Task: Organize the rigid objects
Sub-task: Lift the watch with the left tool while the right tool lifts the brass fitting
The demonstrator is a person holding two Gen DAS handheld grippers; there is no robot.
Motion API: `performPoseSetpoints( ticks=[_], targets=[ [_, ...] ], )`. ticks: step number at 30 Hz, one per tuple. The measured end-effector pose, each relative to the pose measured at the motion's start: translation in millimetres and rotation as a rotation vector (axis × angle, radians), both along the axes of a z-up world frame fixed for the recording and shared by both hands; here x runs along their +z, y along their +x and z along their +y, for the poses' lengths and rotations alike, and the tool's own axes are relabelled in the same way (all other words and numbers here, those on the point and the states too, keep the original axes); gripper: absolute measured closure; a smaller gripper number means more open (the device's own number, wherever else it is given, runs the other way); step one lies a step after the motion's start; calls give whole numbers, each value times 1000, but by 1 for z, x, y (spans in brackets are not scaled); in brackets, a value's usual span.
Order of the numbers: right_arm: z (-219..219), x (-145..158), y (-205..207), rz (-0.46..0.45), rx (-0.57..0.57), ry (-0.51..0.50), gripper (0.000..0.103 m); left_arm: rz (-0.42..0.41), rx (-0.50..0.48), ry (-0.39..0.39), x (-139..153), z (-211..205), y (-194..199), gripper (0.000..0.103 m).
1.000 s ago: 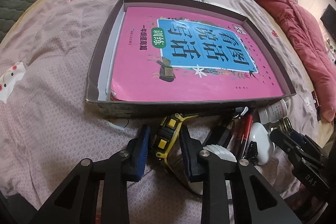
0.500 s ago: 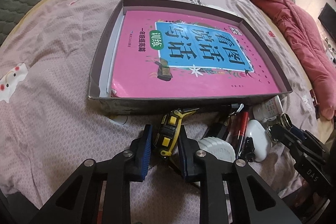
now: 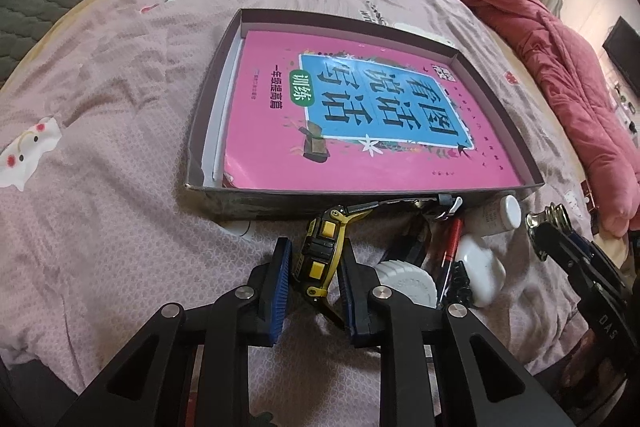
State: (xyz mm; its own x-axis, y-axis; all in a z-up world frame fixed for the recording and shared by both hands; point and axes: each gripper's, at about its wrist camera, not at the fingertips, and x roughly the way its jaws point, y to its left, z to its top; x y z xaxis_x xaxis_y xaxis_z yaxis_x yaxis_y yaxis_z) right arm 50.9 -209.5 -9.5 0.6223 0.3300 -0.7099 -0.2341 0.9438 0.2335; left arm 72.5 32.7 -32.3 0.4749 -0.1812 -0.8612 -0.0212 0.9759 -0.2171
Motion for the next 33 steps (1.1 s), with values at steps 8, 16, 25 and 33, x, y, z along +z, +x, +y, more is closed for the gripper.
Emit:
performPoseSetpoints(
  ticks=[8,16,25,33],
  targets=[
    [-1,4,-3,-22,0,-10,66,-24,4,-14,13,2,-7,81],
    [6,13,-10,-69,38,-17,66,-53,8,-14,27,5,-13,85],
    [5,23,-14,-110,33,-13,66,-74,18,-11,36,9,-20,85],
    [5,32,-18,-157,34,-27,66,-125,23,10,51,8,-25,86]
  ],
)
